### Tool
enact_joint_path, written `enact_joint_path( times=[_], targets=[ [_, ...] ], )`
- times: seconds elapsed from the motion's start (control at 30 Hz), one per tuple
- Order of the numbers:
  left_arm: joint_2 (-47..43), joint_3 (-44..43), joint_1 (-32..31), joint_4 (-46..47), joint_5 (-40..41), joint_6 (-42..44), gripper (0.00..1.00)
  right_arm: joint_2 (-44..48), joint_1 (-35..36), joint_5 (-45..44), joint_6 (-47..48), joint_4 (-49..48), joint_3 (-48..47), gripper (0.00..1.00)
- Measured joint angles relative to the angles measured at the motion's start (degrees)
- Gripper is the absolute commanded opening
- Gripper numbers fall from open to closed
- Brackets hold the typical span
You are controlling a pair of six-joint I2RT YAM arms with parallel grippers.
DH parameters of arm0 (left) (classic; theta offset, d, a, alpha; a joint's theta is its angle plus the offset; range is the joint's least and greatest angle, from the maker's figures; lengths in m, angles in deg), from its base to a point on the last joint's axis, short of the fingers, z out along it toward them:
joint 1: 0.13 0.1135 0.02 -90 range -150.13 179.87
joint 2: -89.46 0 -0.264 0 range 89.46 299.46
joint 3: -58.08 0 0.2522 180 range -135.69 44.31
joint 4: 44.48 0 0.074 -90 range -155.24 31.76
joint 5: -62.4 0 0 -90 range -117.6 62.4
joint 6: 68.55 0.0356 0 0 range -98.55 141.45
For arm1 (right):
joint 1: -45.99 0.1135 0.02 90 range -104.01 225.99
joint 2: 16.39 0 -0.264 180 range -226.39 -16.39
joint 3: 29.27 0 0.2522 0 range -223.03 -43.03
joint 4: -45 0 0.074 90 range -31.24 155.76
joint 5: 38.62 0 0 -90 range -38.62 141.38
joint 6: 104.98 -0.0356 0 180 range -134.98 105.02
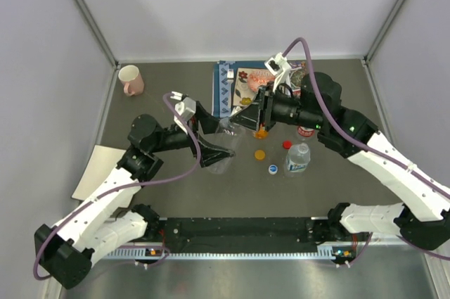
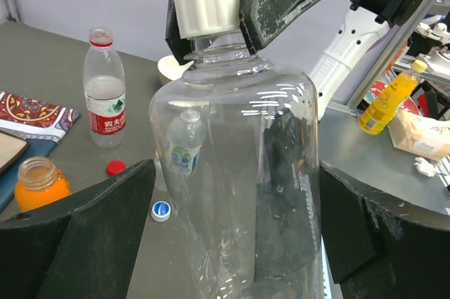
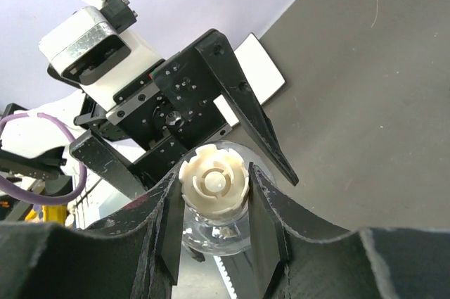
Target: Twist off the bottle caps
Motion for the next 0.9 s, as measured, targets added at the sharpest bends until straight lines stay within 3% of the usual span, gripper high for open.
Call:
enact_joint_path(
  times=[0.07,0.23,0.9],
  targets=[
    [0.5,0.0,-0.2,0.0,-0.6,0.2,0.88,0.0,0.0,0.3,0.0,-0.6,0.5,0.00],
    [1.2,-0.2,-0.4,-0.1,-1.6,0.3,0.99,1.2,-0.3,0.9,-0.1,-3.2,3.0,0.00],
    [6.1,-4.7,-1.5,-0.2,-2.3,-3.1,0.98,11.0,-0.3,-3.0,0.8,-18.1,15.4,0.00]
  ],
)
